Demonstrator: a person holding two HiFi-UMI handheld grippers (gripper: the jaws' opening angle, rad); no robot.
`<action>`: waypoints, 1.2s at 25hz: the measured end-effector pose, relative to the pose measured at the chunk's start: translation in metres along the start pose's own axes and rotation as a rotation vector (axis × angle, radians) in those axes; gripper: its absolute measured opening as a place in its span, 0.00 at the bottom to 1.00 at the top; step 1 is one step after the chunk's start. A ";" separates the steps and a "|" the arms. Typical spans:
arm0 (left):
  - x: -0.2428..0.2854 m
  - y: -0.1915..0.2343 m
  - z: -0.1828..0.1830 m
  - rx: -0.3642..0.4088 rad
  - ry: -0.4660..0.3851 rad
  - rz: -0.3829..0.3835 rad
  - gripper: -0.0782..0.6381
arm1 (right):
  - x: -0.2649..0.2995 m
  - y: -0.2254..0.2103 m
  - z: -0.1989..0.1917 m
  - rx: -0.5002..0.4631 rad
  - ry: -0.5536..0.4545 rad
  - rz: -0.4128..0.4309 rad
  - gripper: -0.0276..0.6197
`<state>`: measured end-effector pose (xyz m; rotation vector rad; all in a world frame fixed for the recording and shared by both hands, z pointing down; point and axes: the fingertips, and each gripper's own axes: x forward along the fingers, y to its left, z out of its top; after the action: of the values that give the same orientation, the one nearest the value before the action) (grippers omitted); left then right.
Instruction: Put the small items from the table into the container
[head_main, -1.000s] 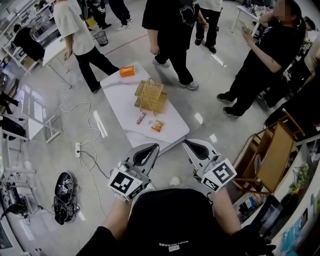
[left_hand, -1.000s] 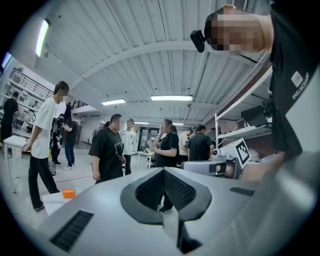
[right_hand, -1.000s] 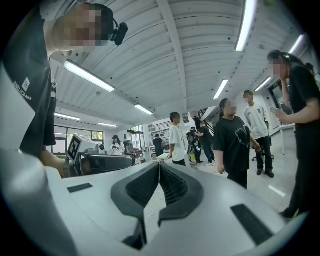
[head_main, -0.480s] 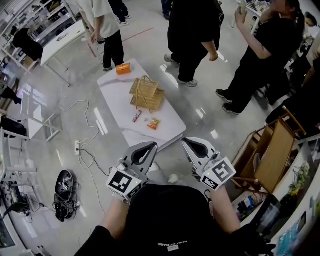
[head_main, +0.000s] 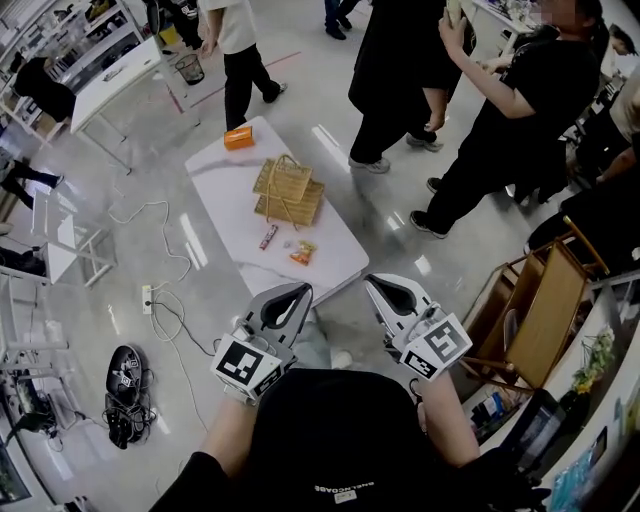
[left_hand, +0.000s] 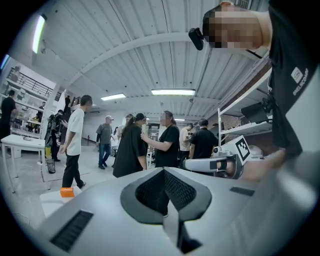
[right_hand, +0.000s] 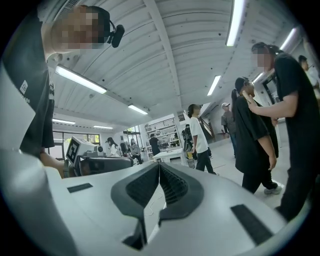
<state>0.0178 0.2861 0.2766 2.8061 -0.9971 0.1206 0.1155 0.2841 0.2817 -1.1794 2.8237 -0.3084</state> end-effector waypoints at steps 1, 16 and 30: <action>0.003 0.006 0.000 -0.004 0.000 -0.001 0.12 | 0.005 -0.003 0.000 0.001 0.003 -0.002 0.06; 0.040 0.111 0.001 -0.054 0.009 -0.032 0.12 | 0.102 -0.045 -0.001 0.006 0.051 -0.034 0.06; 0.059 0.183 -0.002 -0.082 0.000 -0.030 0.12 | 0.167 -0.074 -0.001 0.000 0.089 -0.058 0.06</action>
<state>-0.0520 0.1100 0.3084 2.7450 -0.9378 0.0749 0.0489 0.1147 0.3011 -1.2809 2.8680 -0.3729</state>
